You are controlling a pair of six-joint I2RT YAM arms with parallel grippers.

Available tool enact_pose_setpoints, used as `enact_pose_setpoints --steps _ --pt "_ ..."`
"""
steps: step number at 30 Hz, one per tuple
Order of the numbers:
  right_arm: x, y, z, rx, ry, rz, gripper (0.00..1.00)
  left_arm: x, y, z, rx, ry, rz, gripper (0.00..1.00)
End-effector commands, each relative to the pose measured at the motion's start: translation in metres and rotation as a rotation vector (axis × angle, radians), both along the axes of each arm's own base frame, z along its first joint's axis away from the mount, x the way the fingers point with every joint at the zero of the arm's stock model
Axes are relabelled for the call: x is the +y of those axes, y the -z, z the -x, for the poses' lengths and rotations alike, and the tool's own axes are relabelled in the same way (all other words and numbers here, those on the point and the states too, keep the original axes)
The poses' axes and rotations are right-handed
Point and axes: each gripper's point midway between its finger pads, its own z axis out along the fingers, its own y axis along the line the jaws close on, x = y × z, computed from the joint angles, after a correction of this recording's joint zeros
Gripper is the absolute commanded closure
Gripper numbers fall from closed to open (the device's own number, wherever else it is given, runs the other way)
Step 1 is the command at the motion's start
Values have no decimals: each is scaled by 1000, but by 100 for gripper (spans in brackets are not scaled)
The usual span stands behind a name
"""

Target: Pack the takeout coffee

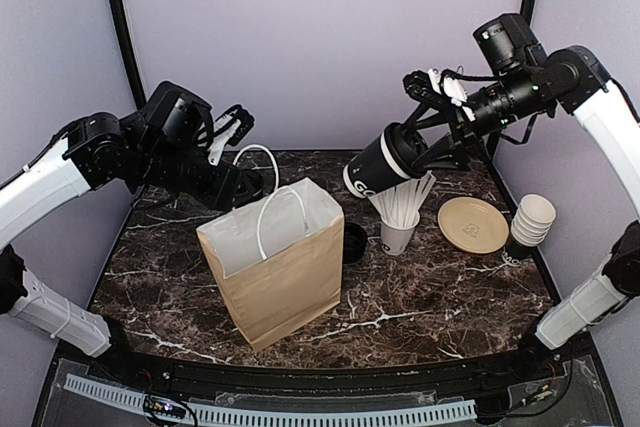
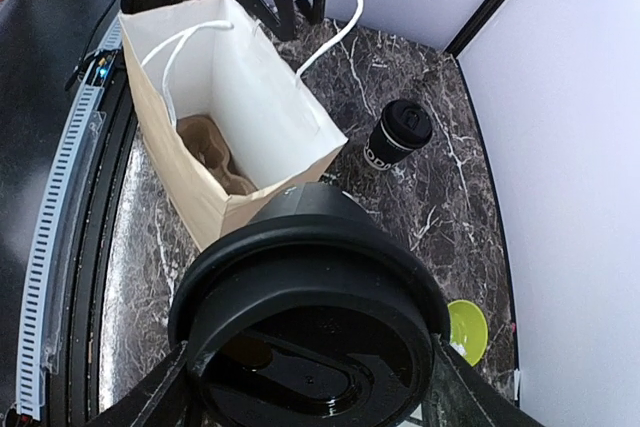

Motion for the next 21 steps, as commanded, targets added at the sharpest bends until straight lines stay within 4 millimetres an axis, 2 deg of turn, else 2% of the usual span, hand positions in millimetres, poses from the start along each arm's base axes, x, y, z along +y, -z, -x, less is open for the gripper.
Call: enact_pose_setpoints --steps 1,3,7,12,15,18,21 --pt "17 -38 0 -30 -34 -145 41 0 -37 -9 -118 37 56 84" --pt "25 -47 -2 -32 -37 -180 41 -1 -49 -12 -160 55 70 98" --pt "47 -48 -10 -14 -34 -194 43 -16 -70 -5 -197 145 149 100" --pt "76 -42 -10 16 -61 -184 44 -39 -59 10 -98 251 217 100" --pt "92 -32 -1 17 -85 -156 44 -41 -50 13 -66 257 222 100" --pt "104 -21 18 3 -126 -112 44 -38 -52 18 -55 252 247 100" --pt "109 -9 29 -25 -132 -74 44 -35 -55 22 -53 246 268 100"
